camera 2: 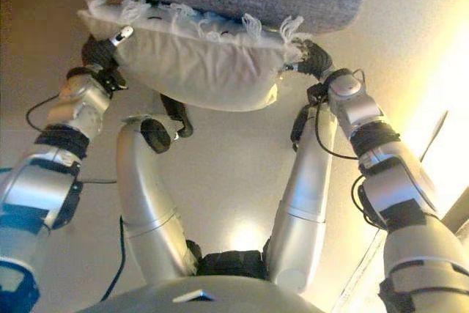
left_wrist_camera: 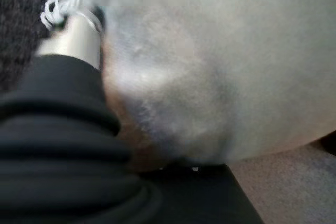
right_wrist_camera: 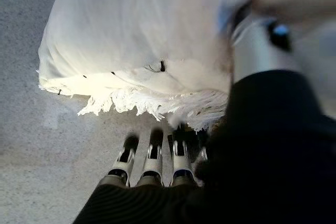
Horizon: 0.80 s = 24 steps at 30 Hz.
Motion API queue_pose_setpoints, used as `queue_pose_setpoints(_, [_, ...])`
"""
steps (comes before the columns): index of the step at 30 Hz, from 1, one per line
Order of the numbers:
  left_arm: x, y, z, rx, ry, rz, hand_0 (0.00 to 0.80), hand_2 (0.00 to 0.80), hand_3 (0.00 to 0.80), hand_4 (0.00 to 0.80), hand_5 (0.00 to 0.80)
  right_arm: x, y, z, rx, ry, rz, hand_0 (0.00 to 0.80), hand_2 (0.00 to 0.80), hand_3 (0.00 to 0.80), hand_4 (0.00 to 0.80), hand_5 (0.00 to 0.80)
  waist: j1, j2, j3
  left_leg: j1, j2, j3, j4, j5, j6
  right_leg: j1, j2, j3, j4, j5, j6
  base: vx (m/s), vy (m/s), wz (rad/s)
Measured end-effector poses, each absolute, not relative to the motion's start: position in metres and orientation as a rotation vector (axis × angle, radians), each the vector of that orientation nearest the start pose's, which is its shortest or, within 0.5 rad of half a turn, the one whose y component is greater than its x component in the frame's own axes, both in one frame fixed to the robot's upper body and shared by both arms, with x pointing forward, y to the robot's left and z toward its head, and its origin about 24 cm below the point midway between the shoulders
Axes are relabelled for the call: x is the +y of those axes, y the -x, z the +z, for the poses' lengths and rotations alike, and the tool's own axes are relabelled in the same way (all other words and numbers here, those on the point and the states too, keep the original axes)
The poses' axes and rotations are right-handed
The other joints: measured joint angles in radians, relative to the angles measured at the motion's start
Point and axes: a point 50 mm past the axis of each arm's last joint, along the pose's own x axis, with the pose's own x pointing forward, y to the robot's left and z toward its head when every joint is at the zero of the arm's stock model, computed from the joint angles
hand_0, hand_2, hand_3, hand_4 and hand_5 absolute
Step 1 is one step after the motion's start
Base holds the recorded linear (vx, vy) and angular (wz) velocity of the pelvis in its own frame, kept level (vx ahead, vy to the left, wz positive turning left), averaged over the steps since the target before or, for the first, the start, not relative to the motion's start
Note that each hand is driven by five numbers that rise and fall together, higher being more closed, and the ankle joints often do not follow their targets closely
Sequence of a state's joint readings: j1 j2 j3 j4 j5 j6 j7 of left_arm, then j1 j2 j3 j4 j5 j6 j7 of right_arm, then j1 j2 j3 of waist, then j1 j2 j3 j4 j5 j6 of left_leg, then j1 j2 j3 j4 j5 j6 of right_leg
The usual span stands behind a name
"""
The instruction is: Pick up the cushion and take it to the sofa
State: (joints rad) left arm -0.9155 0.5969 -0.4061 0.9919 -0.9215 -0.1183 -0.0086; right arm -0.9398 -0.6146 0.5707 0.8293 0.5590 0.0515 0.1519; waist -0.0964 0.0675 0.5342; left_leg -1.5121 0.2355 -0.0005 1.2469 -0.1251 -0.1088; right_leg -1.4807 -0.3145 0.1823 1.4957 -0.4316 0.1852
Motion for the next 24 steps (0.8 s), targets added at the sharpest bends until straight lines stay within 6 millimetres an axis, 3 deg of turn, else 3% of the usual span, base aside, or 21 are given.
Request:
queue_pose_setpoints(7, [0.247,-0.393,0.142,0.0,0.105,0.07,0.8,0.8,0.8,0.8,0.8,-0.194,-0.396,0.147,0.105,0.423,0.291,0.8,0.8,0.8,0.8,0.8,0.001,0.004,0.001,0.0,0.004,0.002,0.002,-0.001,0.001,0.0,0.002,0.0,0.0,0.0,0.0,0.0,0.0,0.0])
queue_pose_setpoints(17, [0.244,-0.392,0.136,-0.008,0.128,0.06,0.8,0.8,0.8,0.8,0.8,-0.195,-0.397,0.147,0.099,0.422,0.218,0.8,0.8,0.8,0.8,0.8,0.004,0.005,0.001,0.031,0.005,0.01,-0.028,0.003,0.004,0.021,0.003,-0.003,-0.014,0.0,0.0,-0.02,-0.029,0.01])
queue_pose_setpoints(21, [0.237,-0.387,0.124,-0.033,0.162,0.049,0.8,0.8,0.8,0.8,0.8,-0.194,-0.392,0.136,0.1,0.395,0.195,0.8,0.8,0.8,0.8,0.8,0.005,0.005,0.001,0.085,0.006,0.024,-0.101,0.022,0.0,0.074,0.002,-0.024,-0.07,0.003,-0.001,-0.021,-0.045,0.07])
queue_pose_setpoints(24, [0.226,-0.374,0.103,-0.057,0.16,0.042,0.8,0.8,0.8,0.8,0.8,-0.192,-0.375,0.109,0.104,0.329,0.172,0.8,0.8,0.8,0.8,0.8,0.006,0.004,0.001,0.207,0.007,0.029,-0.217,0.041,-0.014,0.212,-0.002,-0.079,-0.187,0.016,0.0,-0.003,-0.008,0.01])
